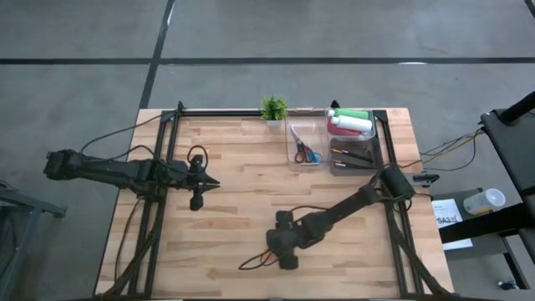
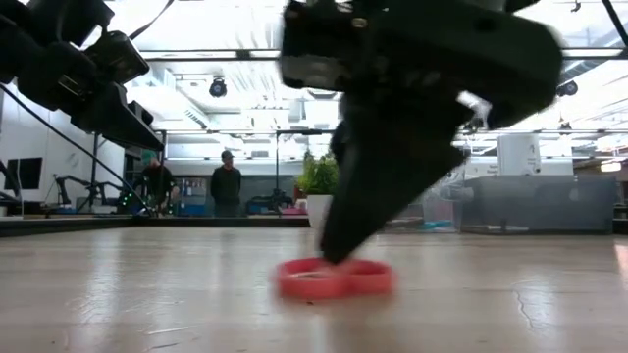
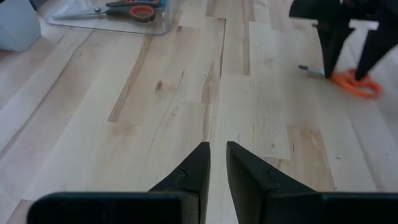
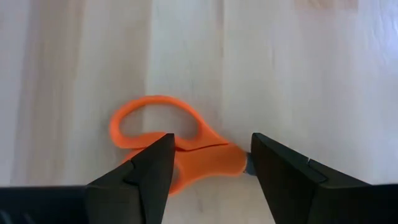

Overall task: Pick & Place Paint Supplies
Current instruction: Put the orange scissors into the left transparent bin

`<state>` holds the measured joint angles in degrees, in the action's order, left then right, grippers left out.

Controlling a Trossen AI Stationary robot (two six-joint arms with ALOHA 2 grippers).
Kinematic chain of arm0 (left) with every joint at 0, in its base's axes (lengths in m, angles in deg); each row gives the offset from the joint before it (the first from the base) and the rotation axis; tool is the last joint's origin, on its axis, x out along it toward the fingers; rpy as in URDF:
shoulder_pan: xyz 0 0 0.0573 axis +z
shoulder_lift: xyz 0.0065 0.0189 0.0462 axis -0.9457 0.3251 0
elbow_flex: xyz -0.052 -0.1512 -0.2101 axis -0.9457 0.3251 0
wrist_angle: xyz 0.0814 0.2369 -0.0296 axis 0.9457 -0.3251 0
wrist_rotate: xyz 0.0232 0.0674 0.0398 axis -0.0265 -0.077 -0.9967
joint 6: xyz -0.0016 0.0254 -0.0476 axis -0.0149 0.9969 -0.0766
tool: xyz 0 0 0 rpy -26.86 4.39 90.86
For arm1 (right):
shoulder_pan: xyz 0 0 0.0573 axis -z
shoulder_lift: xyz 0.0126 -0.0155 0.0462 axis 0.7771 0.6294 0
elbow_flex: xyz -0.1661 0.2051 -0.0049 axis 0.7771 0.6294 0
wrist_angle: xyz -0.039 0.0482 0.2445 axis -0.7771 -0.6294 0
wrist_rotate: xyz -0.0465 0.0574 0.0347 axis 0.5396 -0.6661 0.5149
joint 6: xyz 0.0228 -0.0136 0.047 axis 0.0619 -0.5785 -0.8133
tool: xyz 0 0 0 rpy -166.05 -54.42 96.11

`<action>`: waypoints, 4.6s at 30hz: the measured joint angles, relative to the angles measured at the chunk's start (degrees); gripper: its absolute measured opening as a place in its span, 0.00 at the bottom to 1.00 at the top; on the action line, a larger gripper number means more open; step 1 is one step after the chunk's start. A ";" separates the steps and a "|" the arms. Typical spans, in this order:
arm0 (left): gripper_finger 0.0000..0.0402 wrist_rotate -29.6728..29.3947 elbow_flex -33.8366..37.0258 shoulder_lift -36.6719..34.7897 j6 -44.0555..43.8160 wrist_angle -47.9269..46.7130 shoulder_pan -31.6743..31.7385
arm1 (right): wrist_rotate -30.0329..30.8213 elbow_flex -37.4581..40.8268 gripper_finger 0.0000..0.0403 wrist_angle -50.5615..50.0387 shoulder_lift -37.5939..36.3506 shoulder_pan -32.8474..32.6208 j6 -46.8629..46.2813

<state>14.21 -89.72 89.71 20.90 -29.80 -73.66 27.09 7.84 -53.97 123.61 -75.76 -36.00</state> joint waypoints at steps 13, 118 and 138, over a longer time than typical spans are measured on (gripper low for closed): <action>0.15 0.00 0.00 0.00 -0.01 -0.10 0.01 | -0.02 0.13 0.52 -26.94 -3.35 -0.19 -0.27; 0.15 0.00 0.00 0.00 0.00 -2.83 0.02 | 1.81 18.15 0.03 -15.86 -28.42 1.53 -30.47; 0.15 -0.01 0.00 -0.01 0.00 -2.83 0.00 | 19.93 14.58 0.03 -21.12 -50.57 17.93 -27.68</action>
<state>14.19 -89.72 89.70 20.90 -32.64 -73.66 47.03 22.42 -75.09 73.05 -57.83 -63.67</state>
